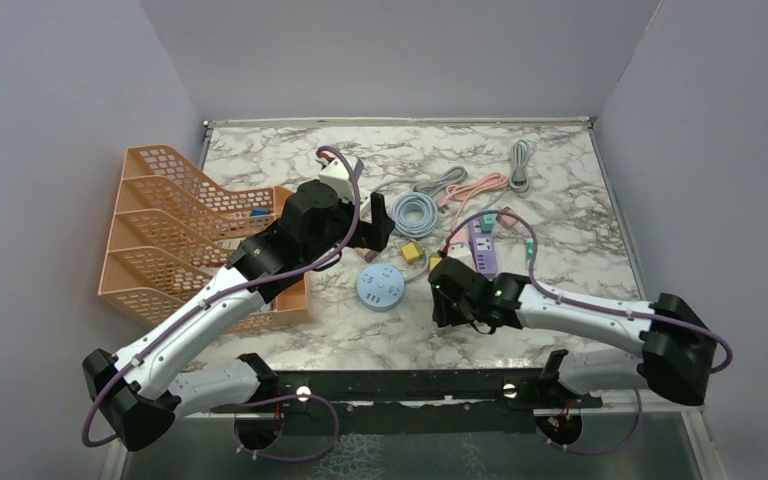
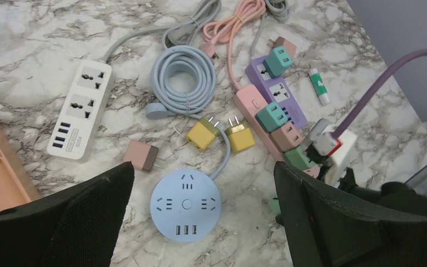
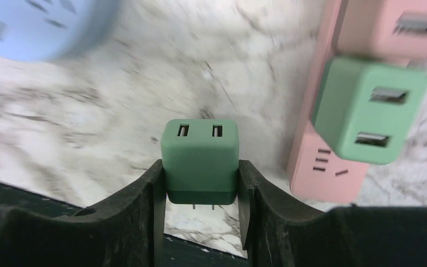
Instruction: Insert the plug
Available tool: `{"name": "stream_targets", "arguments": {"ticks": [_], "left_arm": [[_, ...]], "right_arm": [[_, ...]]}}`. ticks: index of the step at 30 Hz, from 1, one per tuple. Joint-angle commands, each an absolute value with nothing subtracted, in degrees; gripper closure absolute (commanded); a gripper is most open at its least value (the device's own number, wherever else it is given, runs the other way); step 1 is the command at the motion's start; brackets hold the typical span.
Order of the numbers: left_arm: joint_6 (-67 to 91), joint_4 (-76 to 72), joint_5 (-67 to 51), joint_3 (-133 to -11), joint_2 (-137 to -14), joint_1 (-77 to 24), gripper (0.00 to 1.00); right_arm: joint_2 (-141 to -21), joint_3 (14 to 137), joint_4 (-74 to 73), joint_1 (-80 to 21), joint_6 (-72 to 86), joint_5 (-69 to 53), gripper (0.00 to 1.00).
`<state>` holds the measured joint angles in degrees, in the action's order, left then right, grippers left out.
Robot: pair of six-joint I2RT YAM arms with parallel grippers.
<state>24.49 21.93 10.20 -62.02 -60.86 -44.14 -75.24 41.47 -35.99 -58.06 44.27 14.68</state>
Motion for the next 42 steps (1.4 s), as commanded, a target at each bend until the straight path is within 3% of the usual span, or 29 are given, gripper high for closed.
{"name": "stream_targets", "arguments": {"ticks": [1,6,12,22,28,42], "left_arm": [[20.2,23.7,-0.5,-62.1,-61.9,-41.6,0.01],[21.3,23.0,-10.6,-60.2,-63.8,-39.7,0.01],[18.8,23.3,-25.8,-59.3,-67.5,-39.5,0.01],[22.5,23.6,-33.6,-58.8,-71.4,-38.0,0.05],[25.1,25.1,-30.3,-57.7,-73.8,-37.2,0.22],[21.9,25.2,-36.7,-58.3,-73.7,-37.0,0.65]], "right_arm": [[-64.6,39.7,-20.8,-58.4,34.6,20.3,0.81],[-57.1,34.3,-2.5,-58.4,22.4,16.8,0.81],[-57.2,32.9,8.4,-58.4,13.7,10.1,0.81],[-63.6,35.2,14.0,-58.3,9.5,3.3,0.81],[-63.7,35.1,14.3,-58.4,9.1,3.0,0.81],[-64.4,36.2,10.8,-58.4,12.9,3.6,0.79]]}}
